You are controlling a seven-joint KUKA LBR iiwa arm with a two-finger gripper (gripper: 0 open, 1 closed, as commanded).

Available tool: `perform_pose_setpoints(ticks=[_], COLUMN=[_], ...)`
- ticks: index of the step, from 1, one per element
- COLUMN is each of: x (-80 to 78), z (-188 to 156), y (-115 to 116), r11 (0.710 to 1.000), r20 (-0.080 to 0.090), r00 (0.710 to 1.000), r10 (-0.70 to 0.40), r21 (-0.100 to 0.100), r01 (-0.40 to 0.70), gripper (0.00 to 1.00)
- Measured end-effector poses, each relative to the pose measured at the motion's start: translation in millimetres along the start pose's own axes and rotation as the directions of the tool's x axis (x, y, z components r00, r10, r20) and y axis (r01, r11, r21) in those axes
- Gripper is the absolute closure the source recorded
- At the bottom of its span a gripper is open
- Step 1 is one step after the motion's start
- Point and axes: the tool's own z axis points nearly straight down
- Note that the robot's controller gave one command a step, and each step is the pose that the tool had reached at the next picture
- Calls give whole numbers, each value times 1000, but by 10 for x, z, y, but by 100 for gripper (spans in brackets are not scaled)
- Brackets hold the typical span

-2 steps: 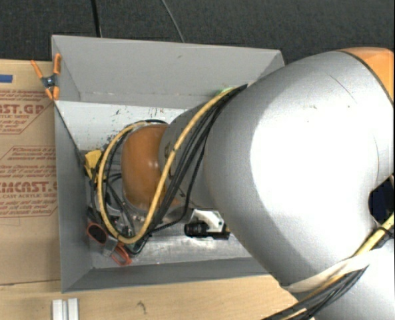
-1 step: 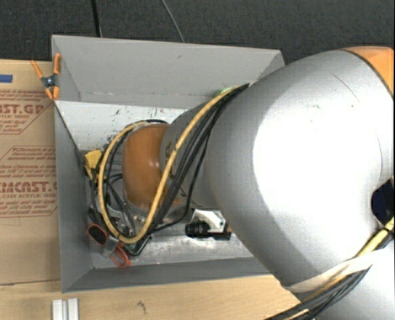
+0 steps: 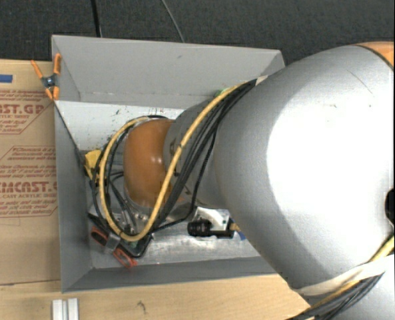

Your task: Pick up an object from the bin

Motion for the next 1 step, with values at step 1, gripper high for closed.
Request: perform_pose_setpoints(ticks=[1], x=[9], z=[-209], y=[6], r11=[1000], r20=[-4], r00=[1000], r10=[-2], r21=[-3], r01=[2], gripper=[100])
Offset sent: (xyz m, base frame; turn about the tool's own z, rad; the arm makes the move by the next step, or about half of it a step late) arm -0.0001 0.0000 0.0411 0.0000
